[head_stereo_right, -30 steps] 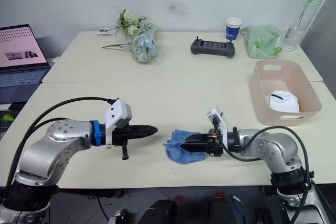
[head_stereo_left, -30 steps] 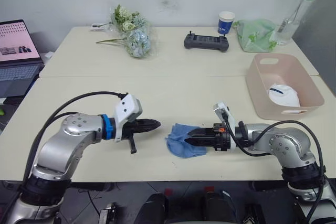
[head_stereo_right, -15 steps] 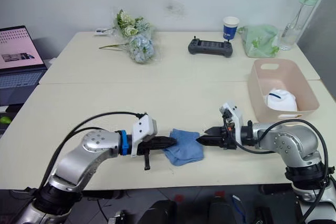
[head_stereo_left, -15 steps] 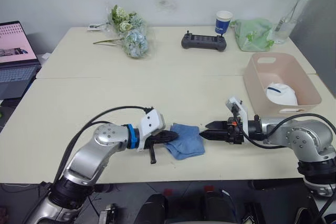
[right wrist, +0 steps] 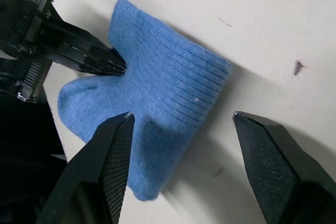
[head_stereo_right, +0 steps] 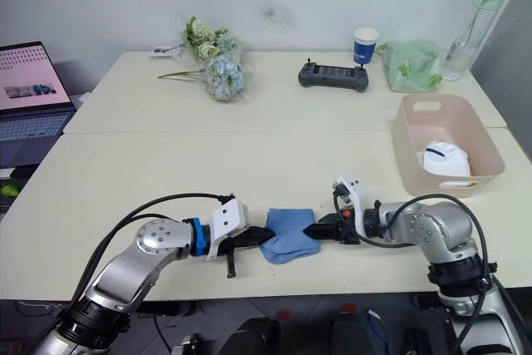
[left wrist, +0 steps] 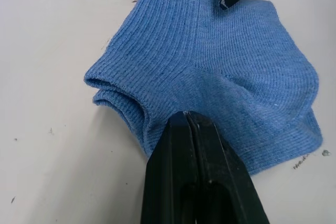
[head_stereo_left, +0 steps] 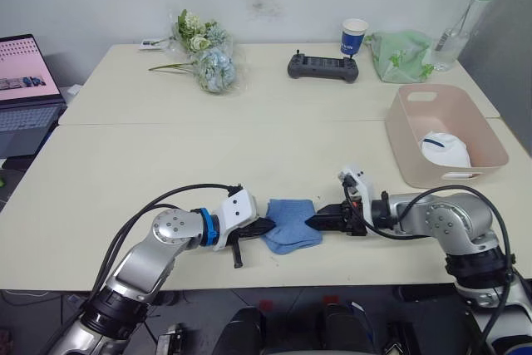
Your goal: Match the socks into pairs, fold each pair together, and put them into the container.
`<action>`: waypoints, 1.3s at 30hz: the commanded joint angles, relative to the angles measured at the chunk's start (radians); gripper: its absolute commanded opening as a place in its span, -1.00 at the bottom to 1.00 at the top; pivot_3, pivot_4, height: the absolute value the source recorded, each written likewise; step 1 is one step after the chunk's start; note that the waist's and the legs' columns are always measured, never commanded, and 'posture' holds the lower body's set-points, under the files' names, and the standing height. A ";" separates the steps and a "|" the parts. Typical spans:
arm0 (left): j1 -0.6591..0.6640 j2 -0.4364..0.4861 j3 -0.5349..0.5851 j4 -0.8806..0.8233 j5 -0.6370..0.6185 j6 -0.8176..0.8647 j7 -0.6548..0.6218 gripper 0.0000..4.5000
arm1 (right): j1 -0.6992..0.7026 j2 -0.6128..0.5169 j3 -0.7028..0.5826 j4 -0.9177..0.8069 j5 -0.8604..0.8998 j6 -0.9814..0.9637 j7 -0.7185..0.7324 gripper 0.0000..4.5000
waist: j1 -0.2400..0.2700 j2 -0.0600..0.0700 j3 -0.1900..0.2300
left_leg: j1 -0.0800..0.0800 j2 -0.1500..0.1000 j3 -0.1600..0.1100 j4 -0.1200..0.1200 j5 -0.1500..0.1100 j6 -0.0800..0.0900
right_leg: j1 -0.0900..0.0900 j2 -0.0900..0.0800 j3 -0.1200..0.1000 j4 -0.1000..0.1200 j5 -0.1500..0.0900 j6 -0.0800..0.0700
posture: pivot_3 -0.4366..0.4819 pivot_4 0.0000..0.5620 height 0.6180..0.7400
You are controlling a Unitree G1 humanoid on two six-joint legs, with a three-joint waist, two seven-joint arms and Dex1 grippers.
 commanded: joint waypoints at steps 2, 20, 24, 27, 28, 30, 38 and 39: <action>0.016 0.005 -0.008 0.015 0.021 0.019 0.006 -1.00 | -0.030 0.066 0.002 0.018 0.016 0.031 -0.001 0.18 | 0.000 0.000 0.000 | 0.000 0.000 0.000 0.000 0.000 0.000 | 0.000 0.000 0.000 0.000 0.000 0.000 | -0.05 -0.47 1.00; -0.126 0.001 0.243 -0.171 -0.307 0.200 -0.007 -0.74 | -0.129 -0.157 -0.054 -0.066 -0.112 -0.255 0.150 -1.00 | 0.007 0.001 0.003 | -0.006 -0.001 0.000 0.002 0.000 0.000 | -0.005 -0.001 -0.001 0.001 0.000 0.000 | -0.05 -0.47 1.00; -0.354 -0.048 0.245 -0.146 -0.352 0.283 0.045 -0.17 | -0.226 -0.352 -0.014 0.024 -0.360 -0.547 0.178 -1.00 | 0.004 0.000 0.003 | -0.007 -0.001 0.000 0.002 0.000 0.000 | -0.005 -0.001 -0.001 -0.001 0.000 0.001 | -0.05 -0.47 1.00; -0.532 -0.097 0.210 -0.079 -0.324 0.287 0.059 0.24 | -0.303 -0.491 0.037 0.169 -0.595 -0.802 0.159 -1.00 | 0.004 -0.002 0.004 | -0.009 -0.002 0.001 0.003 0.000 0.000 | -0.006 -0.001 -0.002 0.000 0.000 0.001 | -0.05 -0.47 1.00; -0.575 -0.117 0.199 -0.056 -0.318 0.282 0.059 0.37 | -0.323 -0.522 0.055 0.225 -0.665 -0.889 0.149 -1.00 | 0.003 -0.002 0.004 | -0.008 -0.002 0.002 0.003 0.000 0.000 | -0.006 -0.001 -0.001 0.000 0.000 0.001 | -0.05 -0.47 1.00; -0.646 -0.157 0.182 -0.017 -0.314 0.270 0.060 0.66 | -0.362 -0.558 0.078 0.336 -0.773 -1.040 0.130 -1.00 | -0.002 -0.002 0.004 | -0.007 -0.001 0.005 0.001 0.000 -0.001 | -0.006 -0.001 -0.001 -0.001 0.000 0.001 | -0.05 -0.47 1.00; -0.781 -0.308 0.096 0.156 -0.183 0.150 0.123 0.98 | -0.426 -0.651 0.220 0.715 -1.102 -1.485 0.187 -1.00 | -0.020 -0.002 0.004 | -0.007 0.000 0.013 0.001 0.001 -0.001 | -0.007 -0.001 0.002 0.000 0.000 0.001 | -0.05 -0.47 1.00; -0.780 -0.321 0.086 0.161 -0.170 0.142 0.130 0.98 | -0.433 -0.651 0.237 0.751 -1.138 -1.521 0.187 -1.00 | -0.022 -0.002 0.004 | -0.007 0.000 0.013 0.001 0.001 -0.001 | -0.007 -0.001 0.002 0.000 0.000 0.001 | -0.05 -0.47 1.00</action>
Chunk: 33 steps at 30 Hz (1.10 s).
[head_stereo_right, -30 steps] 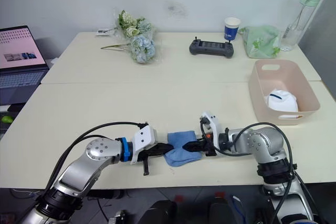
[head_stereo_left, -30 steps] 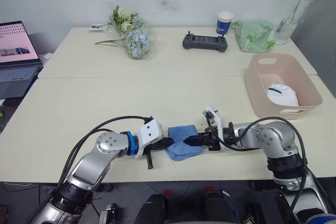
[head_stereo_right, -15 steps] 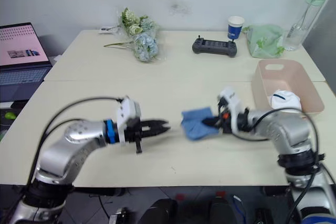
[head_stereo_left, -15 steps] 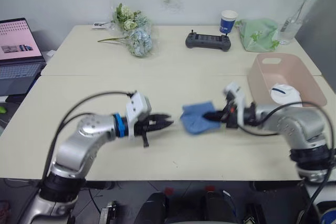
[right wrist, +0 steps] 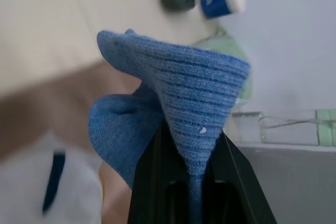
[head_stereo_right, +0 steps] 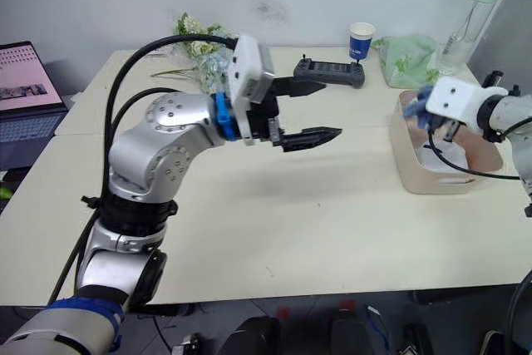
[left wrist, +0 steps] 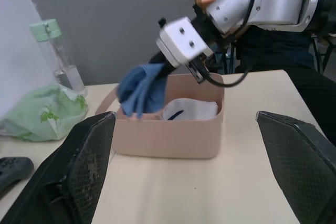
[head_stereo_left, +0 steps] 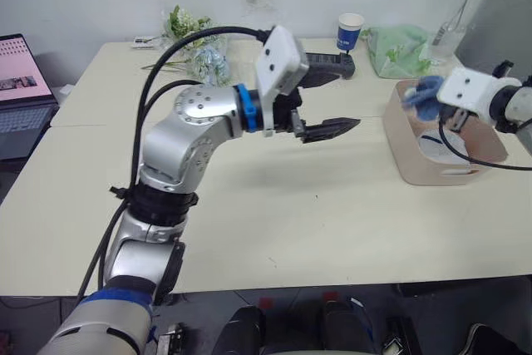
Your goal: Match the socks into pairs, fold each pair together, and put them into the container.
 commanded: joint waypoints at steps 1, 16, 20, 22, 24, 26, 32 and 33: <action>-0.019 -0.034 -0.026 0.011 0.056 -0.054 0.034 0.98 | -0.050 -0.023 0.034 0.104 -0.118 -0.142 0.008 -1.00 | -0.003 0.000 0.000 | 0.000 0.000 0.001 0.000 0.000 0.000 | 0.000 0.000 0.001 0.000 0.000 0.000 | -0.05 -0.47 1.00; 0.074 -0.017 -0.031 -0.059 0.056 -0.027 0.007 1.00 | -0.103 -0.045 -0.035 0.110 -0.038 -0.156 0.403 0.19 | 0.003 0.001 0.000 | 0.000 0.000 -0.003 0.000 0.000 0.000 | -0.001 0.000 0.002 0.000 0.000 0.000 | -0.05 -0.47 1.00; 0.071 -0.017 -0.027 -0.045 0.060 -0.037 0.003 1.00 | -0.198 -0.069 -0.069 0.078 0.013 -0.046 0.567 0.50 | 0.004 0.001 0.001 | 0.000 0.000 -0.003 0.000 0.000 0.000 | -0.001 0.000 0.002 0.000 0.000 0.000 | -0.05 -0.47 1.00; 0.070 -0.018 -0.025 -0.041 0.060 -0.040 0.002 1.00 | -0.253 -0.072 -0.073 0.076 0.011 -0.040 0.602 0.50 | 0.003 0.001 0.001 | 0.000 0.000 -0.003 0.000 0.000 0.000 | -0.001 0.000 0.002 0.000 0.000 0.000 | -0.05 -0.47 1.00; 0.068 -0.022 -0.027 -0.041 0.061 -0.046 0.001 1.00 | -0.312 -0.049 -0.064 0.116 -0.036 -0.065 0.538 0.50 | 0.004 0.001 0.001 | 0.000 0.000 -0.003 0.000 0.000 0.000 | -0.001 0.000 0.002 0.000 0.000 0.000 | -0.05 -0.47 1.00; 0.067 -0.027 -0.029 -0.044 0.060 -0.047 0.003 1.00 | -0.342 -0.021 -0.052 0.172 -0.082 -0.106 0.447 0.38 | 0.005 0.001 0.001 | 0.000 0.000 -0.003 0.000 0.000 0.000 | -0.001 0.000 0.002 0.000 0.000 0.000 | -0.05 -0.47 1.00; 0.059 -0.036 -0.031 -0.049 0.058 -0.040 0.005 1.00 | -0.320 0.065 -0.019 0.349 -0.194 -0.236 0.143 -0.38 | 0.012 0.001 0.001 | 0.000 0.000 -0.002 0.000 0.000 0.000 | -0.002 -0.001 0.002 0.001 0.000 0.000 | -0.05 -0.47 1.00; 0.061 -0.032 -0.031 -0.055 0.056 -0.035 0.001 1.00 | -0.304 0.077 -0.016 0.368 -0.202 -0.242 0.118 -0.54 | 0.013 0.001 0.001 | -0.001 0.000 -0.002 0.000 0.000 0.000 | -0.002 -0.001 0.002 0.001 0.000 0.000 | -0.05 -0.47 1.00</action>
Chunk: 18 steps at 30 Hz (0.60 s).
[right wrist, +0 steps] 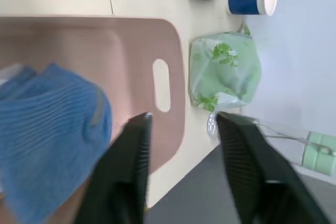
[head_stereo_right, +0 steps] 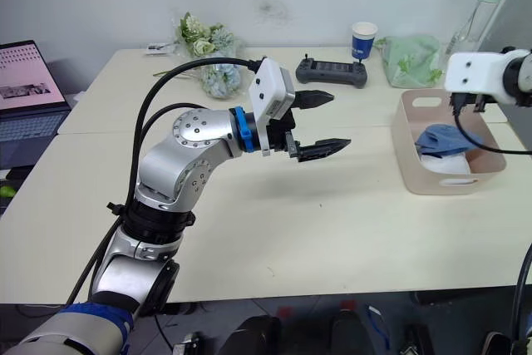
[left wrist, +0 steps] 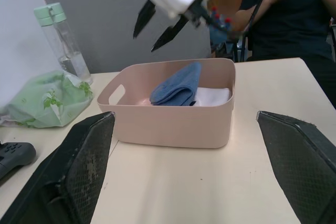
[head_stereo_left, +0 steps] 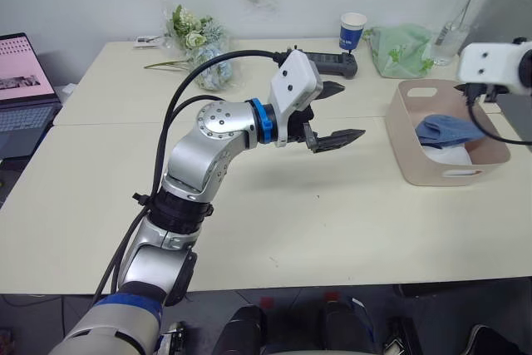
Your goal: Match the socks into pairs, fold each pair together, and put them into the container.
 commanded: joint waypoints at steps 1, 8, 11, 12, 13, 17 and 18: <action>-0.016 0.007 0.006 -0.047 -0.006 0.001 -0.012 1.00 | 0.039 0.014 0.002 0.058 -0.028 -0.037 -0.096 -0.69 | 0.001 0.000 0.000 | 0.000 0.000 0.000 0.000 0.000 0.000 | 0.000 0.000 0.000 0.000 0.000 0.000 | -0.05 -0.47 1.00; 0.001 0.012 0.000 -0.072 -0.001 0.019 -0.006 1.00 | 0.200 0.025 0.016 0.027 0.002 0.015 0.055 -0.99 | 0.000 0.000 0.000 | 0.000 0.000 0.000 0.001 0.000 0.000 | 0.001 0.000 0.000 0.000 0.000 0.000 | -0.05 -0.47 1.00; -0.006 0.006 -0.001 -0.071 0.004 0.017 0.000 1.00 | 0.231 0.014 0.024 0.023 -0.011 0.035 0.103 -0.99 | 0.000 0.000 0.000 | 0.000 0.000 0.000 0.001 0.000 0.000 | 0.001 0.000 0.000 0.000 0.000 0.000 | -0.05 -0.47 1.00; -0.008 0.007 -0.001 -0.071 0.004 0.018 0.001 1.00 | 0.235 0.012 0.023 0.021 -0.013 0.037 0.109 -0.99 | 0.001 0.000 0.000 | 0.000 0.000 0.000 0.001 0.000 0.000 | 0.001 0.000 -0.001 0.000 0.000 0.000 | -0.05 -0.47 1.00; -0.008 0.008 -0.002 -0.071 0.004 0.018 0.001 1.00 | 0.237 0.012 0.019 0.017 -0.011 0.040 0.109 -0.99 | 0.001 0.000 0.000 | 0.000 0.000 -0.001 0.001 0.000 0.000 | 0.001 0.000 -0.001 0.000 0.000 0.000 | -0.05 -0.47 1.00; 0.000 0.023 0.002 -0.065 0.007 0.019 0.000 1.00 | 0.189 0.018 -0.020 0.018 0.011 0.061 0.079 -0.99 | 0.002 0.000 0.000 | 0.000 0.000 -0.001 0.001 0.000 0.000 | 0.001 0.000 -0.001 0.000 0.000 0.000 | -0.05 -0.47 1.00; 0.002 0.027 0.005 -0.063 0.007 0.017 0.001 1.00 | 0.170 0.020 -0.032 0.019 0.020 0.071 0.070 -0.99 | 0.002 0.000 0.000 | 0.000 0.000 -0.001 0.001 0.000 0.000 | 0.001 0.000 -0.001 0.000 0.000 0.000 | -0.05 -0.47 1.00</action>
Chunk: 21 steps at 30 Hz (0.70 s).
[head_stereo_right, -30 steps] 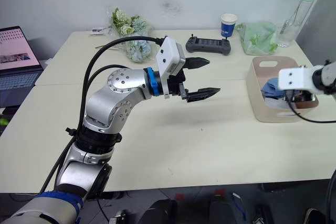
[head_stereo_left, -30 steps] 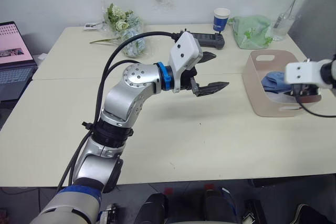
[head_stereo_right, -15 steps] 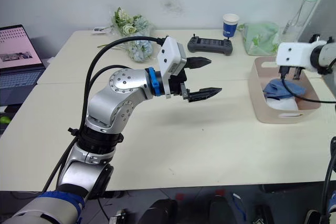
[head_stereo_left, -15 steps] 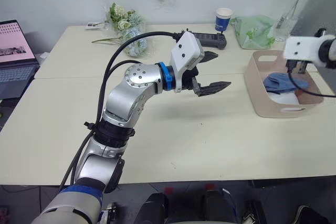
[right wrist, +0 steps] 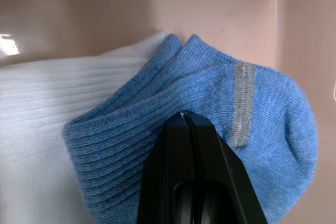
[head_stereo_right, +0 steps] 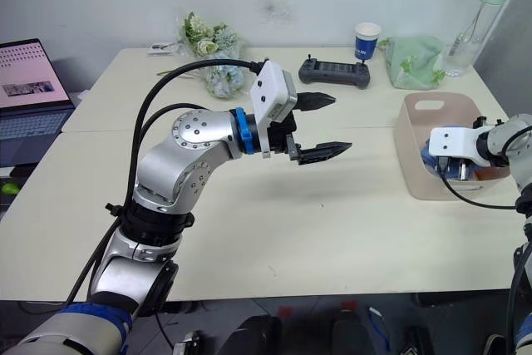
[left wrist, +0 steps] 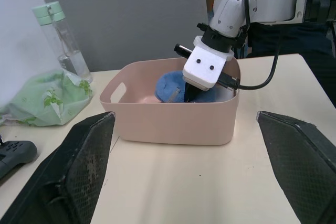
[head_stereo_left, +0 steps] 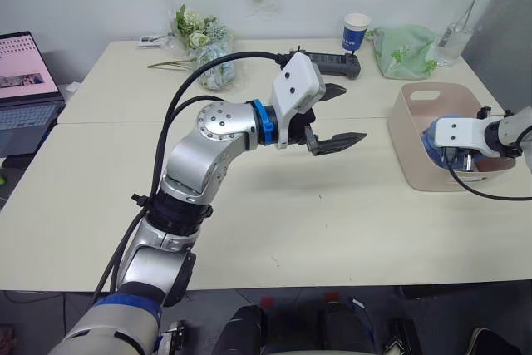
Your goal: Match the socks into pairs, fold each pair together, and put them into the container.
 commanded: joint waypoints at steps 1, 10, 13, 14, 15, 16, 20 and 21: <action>-0.001 0.016 0.021 -0.030 0.002 -0.005 0.001 1.00 | -0.080 -0.016 -0.055 -0.004 0.035 0.029 -0.012 -0.99 | 0.001 0.000 0.000 | 0.000 0.000 0.000 0.000 0.000 0.000 | 0.000 0.000 0.000 0.000 0.000 0.000 | -0.05 -0.47 1.00; 0.033 0.140 0.096 0.032 0.014 -0.088 -0.057 1.00 | -0.321 0.035 -0.161 -0.038 0.160 0.099 -0.002 -0.42 | -0.014 0.000 0.000 | 0.000 0.001 0.000 -0.001 0.000 0.000 | -0.002 0.000 0.001 0.000 0.000 0.000 | -0.05 -0.47 1.00; 0.091 0.200 0.155 0.060 0.023 -0.109 -0.039 1.00 | -0.277 0.132 -0.244 -0.200 0.309 0.235 0.018 0.05 | -0.022 0.001 0.000 | 0.001 0.002 -0.001 -0.001 0.000 0.000 | -0.001 0.001 0.000 0.000 0.000 0.000 | -0.05 -0.47 1.00; 0.118 0.213 0.176 0.062 0.020 -0.107 -0.027 1.00 | -0.233 0.167 -0.269 -0.285 0.359 0.302 0.017 0.22 | -0.023 0.001 0.000 | 0.001 0.002 -0.001 -0.001 0.000 0.000 | -0.001 0.001 0.001 0.001 0.000 0.000 | -0.05 -0.47 1.00; 0.150 0.223 0.196 0.060 0.019 -0.109 -0.013 1.00 | -0.176 0.202 -0.291 -0.380 0.404 0.375 0.008 0.38 | -0.022 0.000 -0.001 | 0.001 0.002 -0.002 -0.001 0.000 0.000 | -0.001 0.001 0.000 0.001 0.000 0.000 | -0.05 -0.47 1.00; 0.187 0.225 0.217 0.060 0.029 -0.121 0.015 1.00 | -0.108 0.250 -0.314 -0.485 0.448 0.452 -0.021 0.51 | -0.020 0.000 -0.001 | 0.001 0.002 -0.003 -0.001 0.000 0.000 | -0.001 0.001 -0.001 0.001 0.000 0.000 | -0.05 -0.47 1.00; 0.361 0.195 0.306 0.019 0.030 -0.110 0.144 1.00 | 0.154 0.457 -0.340 -0.793 0.527 0.621 -0.208 0.99 | -0.015 0.000 -0.001 | -0.001 0.000 -0.006 0.001 0.000 0.000 | -0.002 0.000 -0.003 0.002 0.000 0.000 | -0.05 -0.47 1.00; 0.414 0.180 0.321 -0.004 0.028 -0.110 0.171 1.00 | 0.212 0.507 -0.330 -0.839 0.530 0.639 -0.252 0.99 | -0.012 0.000 -0.001 | -0.002 -0.001 -0.007 0.002 0.000 0.000 | -0.002 -0.001 -0.003 0.002 0.000 0.000 | -0.05 -0.47 1.00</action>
